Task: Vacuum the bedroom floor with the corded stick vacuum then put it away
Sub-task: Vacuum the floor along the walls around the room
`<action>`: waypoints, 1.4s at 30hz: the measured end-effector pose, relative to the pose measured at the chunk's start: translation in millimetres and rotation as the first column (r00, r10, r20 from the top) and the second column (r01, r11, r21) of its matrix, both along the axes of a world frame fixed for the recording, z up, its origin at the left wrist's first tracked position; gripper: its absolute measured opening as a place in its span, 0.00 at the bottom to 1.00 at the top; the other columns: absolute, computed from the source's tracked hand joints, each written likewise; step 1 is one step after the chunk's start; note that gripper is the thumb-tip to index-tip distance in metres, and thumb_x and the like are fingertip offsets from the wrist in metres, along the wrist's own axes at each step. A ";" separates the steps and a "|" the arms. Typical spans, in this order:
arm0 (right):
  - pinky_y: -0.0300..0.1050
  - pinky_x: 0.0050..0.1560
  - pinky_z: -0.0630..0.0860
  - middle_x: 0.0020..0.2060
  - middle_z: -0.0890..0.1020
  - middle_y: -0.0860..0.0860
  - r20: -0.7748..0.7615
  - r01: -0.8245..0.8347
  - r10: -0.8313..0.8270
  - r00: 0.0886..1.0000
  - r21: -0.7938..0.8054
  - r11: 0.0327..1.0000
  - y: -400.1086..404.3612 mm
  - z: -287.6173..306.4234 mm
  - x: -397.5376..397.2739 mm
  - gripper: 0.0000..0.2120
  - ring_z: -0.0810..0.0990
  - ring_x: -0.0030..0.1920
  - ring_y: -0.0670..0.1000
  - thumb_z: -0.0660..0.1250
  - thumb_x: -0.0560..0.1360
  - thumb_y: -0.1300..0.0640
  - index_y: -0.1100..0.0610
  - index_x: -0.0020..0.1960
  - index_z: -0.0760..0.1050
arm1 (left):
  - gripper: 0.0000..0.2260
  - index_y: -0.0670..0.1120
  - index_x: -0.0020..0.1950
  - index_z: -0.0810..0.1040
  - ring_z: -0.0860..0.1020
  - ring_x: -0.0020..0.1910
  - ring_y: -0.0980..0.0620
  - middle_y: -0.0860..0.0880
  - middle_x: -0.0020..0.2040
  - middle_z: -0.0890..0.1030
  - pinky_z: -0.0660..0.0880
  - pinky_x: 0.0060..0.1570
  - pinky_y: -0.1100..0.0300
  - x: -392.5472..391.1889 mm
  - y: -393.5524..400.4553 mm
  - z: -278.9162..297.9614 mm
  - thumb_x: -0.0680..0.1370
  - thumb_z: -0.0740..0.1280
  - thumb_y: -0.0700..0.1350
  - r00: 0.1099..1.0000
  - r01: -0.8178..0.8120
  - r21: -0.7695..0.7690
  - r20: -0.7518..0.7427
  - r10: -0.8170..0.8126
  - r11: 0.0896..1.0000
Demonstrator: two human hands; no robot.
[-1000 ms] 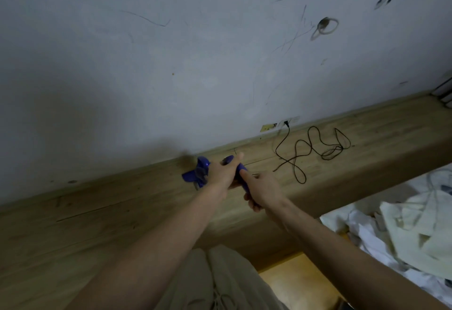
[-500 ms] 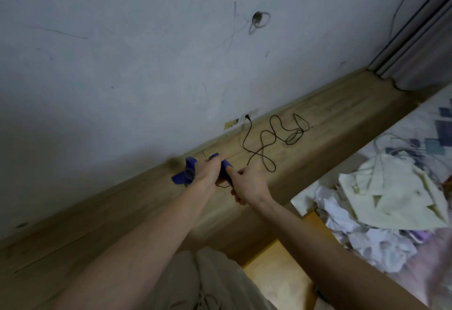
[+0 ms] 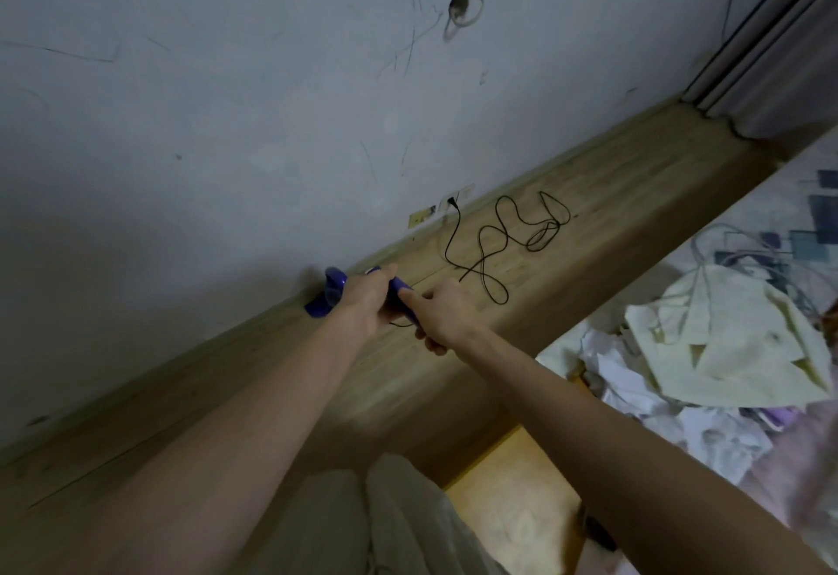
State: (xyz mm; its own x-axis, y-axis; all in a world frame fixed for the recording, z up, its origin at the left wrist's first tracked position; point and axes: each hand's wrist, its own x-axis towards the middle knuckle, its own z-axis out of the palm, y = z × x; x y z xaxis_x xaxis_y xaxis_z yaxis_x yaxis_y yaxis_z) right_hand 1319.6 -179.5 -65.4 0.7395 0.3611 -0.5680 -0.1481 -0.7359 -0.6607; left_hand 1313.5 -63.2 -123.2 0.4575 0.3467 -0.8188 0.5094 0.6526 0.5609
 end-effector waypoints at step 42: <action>0.34 0.24 0.72 0.29 0.78 0.52 -0.099 -0.198 0.200 0.975 0.023 0.980 51.9 -10.2 -213.0 0.20 0.75 0.23 0.45 0.56 0.82 0.45 0.58 0.41 0.73 | 0.05 0.42 0.48 0.77 0.82 0.46 0.44 0.39 0.49 0.82 0.79 0.39 0.55 -245.7 46.9 -23.0 0.78 0.68 0.44 0.963 -0.254 0.122 0.123 0.240 0.959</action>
